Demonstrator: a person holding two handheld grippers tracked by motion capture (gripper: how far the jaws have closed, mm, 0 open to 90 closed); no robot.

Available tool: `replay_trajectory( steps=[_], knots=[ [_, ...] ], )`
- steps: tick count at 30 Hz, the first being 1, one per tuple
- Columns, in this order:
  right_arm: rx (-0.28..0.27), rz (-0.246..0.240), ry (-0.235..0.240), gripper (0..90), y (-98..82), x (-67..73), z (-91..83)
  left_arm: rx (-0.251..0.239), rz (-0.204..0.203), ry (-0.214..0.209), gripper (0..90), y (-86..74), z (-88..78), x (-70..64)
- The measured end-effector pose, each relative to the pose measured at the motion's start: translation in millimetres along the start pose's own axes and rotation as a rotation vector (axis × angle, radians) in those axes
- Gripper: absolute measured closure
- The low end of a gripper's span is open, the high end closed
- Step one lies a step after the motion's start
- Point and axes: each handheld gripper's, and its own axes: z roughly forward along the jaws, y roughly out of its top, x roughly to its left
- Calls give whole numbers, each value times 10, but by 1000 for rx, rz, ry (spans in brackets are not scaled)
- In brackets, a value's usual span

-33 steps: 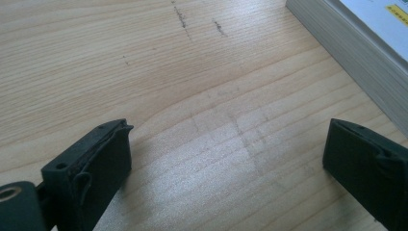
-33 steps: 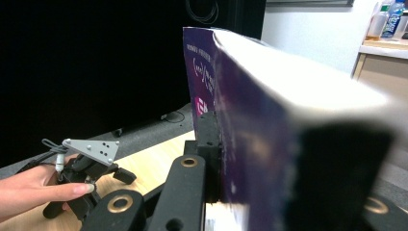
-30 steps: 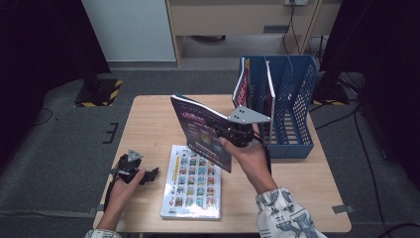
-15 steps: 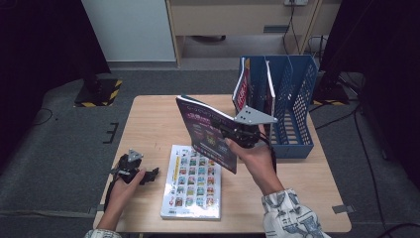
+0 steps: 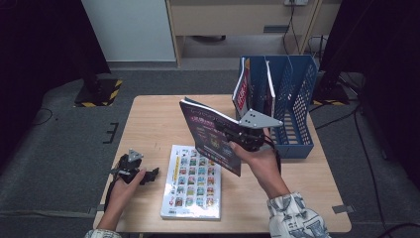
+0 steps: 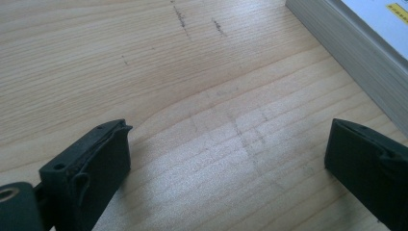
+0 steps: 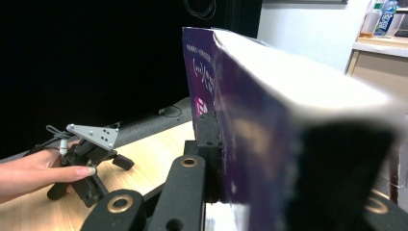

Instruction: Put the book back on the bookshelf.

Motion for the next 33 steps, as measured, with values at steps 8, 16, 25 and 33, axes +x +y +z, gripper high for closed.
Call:
replay_trajectory(
  steps=[8,16,25,33],
  knots=[
    [5,0,0,841,-44,-13,-82,1,0,1,9,1,2,-2],
    [5,6,-8,841,-86,-46,-213,1,-1,1,7,2,3,-4],
    [10,13,-20,841,-144,-114,-330,0,-1,0,7,2,4,-4],
    [7,22,-28,841,-173,-144,-425,0,-1,0,6,2,4,-4]
  ],
)
